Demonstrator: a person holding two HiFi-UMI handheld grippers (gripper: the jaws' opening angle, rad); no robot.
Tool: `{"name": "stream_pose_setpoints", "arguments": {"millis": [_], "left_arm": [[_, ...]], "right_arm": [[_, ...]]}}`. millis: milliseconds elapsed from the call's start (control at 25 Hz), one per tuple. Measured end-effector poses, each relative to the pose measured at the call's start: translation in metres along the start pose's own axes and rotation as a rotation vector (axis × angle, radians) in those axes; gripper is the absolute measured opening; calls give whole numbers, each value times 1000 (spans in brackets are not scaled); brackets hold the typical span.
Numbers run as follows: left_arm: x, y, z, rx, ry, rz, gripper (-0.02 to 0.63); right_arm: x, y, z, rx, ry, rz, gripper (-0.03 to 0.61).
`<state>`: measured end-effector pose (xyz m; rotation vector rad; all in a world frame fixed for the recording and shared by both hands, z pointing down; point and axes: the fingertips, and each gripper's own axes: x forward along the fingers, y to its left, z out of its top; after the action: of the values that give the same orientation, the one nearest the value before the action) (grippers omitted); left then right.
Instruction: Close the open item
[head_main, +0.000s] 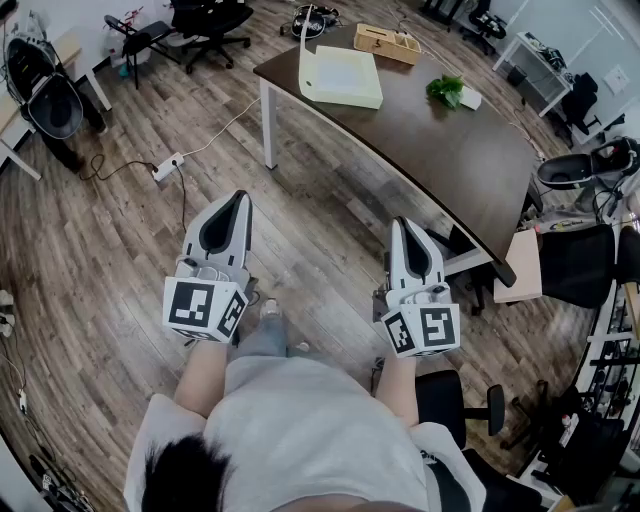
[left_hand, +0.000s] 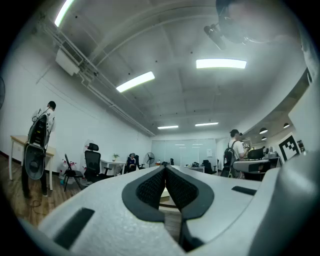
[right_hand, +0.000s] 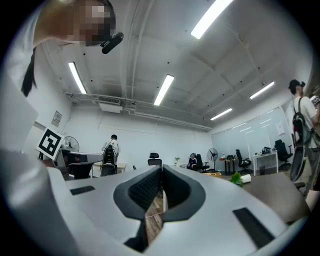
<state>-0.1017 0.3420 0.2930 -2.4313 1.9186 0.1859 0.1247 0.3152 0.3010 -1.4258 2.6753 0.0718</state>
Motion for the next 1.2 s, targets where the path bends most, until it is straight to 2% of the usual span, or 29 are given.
{"name": "stream_pose_setpoints", "arguments": {"millis": [640, 1200], "left_arm": [[21, 18, -3, -5, 2, 6, 9], [79, 64, 4, -2, -28, -29, 9]], "right_arm": [[27, -6, -3, 16, -15, -7, 14], [96, -15, -4, 52, -47, -18, 14]]}}
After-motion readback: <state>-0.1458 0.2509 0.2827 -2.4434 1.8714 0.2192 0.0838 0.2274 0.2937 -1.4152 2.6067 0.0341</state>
